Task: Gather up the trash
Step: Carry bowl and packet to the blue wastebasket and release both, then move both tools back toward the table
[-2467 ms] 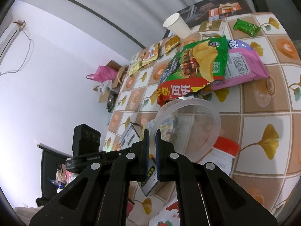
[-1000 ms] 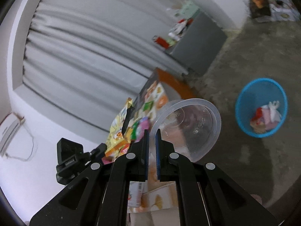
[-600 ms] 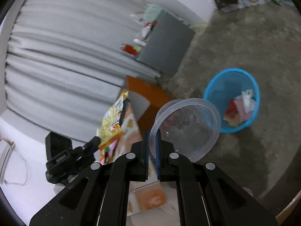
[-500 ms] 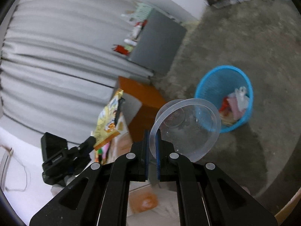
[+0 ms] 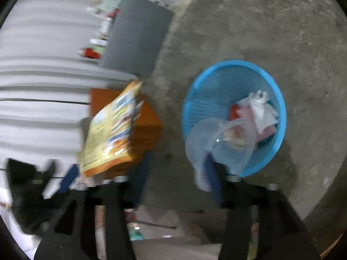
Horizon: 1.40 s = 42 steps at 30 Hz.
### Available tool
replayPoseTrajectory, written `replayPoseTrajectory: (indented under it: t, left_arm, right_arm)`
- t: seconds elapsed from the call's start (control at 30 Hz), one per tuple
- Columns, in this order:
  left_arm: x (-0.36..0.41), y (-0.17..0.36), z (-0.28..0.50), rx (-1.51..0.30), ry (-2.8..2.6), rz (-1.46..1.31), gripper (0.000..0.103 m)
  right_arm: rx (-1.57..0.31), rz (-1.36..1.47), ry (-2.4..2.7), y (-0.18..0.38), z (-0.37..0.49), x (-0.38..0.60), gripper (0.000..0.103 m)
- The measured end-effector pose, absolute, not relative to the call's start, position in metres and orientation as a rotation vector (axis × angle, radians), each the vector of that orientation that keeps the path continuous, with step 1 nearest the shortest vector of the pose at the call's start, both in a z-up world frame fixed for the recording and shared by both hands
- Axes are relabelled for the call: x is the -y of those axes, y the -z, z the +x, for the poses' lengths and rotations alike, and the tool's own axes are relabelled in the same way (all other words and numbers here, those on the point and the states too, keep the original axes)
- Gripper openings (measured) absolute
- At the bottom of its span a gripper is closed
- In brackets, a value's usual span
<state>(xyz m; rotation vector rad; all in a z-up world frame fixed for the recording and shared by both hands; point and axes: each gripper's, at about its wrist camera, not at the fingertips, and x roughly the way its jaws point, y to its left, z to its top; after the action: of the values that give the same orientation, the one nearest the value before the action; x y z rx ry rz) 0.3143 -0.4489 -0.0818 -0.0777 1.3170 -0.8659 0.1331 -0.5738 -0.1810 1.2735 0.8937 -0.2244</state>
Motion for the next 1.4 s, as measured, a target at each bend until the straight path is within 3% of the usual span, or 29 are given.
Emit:
replayPoseTrajectory:
  t: [0.1,0.23,0.53,0.77,1.07,1.2,1.4]
  left_arm:
    - [0.447,0.093,0.318,-1.349,0.838,-0.102,0.042]
    - [0.432,0.088,0.316,-1.339,0.839,-0.093,0.042]
    - [0.39,0.051,0.303,-1.288,0.871,-0.143,0.042]
    - [0.353,0.012,0.283,-1.235,0.908,-0.163,0.046]
    - [0.285,-0.045,0.236,-1.042,0.992,-0.1,0.063]
    - [0.242,-0.064,0.216,-0.943,0.974,-0.106,0.074]
    - [0.172,-0.081,0.19,-0.829,0.898,-0.154,0.084]
  right_arm:
    - [-0.993,1.319,0.258,0.222,0.134,0.573,0.052]
    - [-0.992,1.374,0.256,0.242,0.116,0.567,0.052]
    - [-0.763,1.514,0.125,0.235,0.112,0.57,0.056]
    - [-0.791,1.494,0.145,0.227,0.119,0.561,0.057]
    - [-0.725,1.25,0.136,0.152,0.092,0.512,0.057]
    - [-0.69,1.066,0.133,0.102,0.072,0.472,0.069]
    - [-0.649,0.824,0.128,0.04,0.058,0.426,0.083]
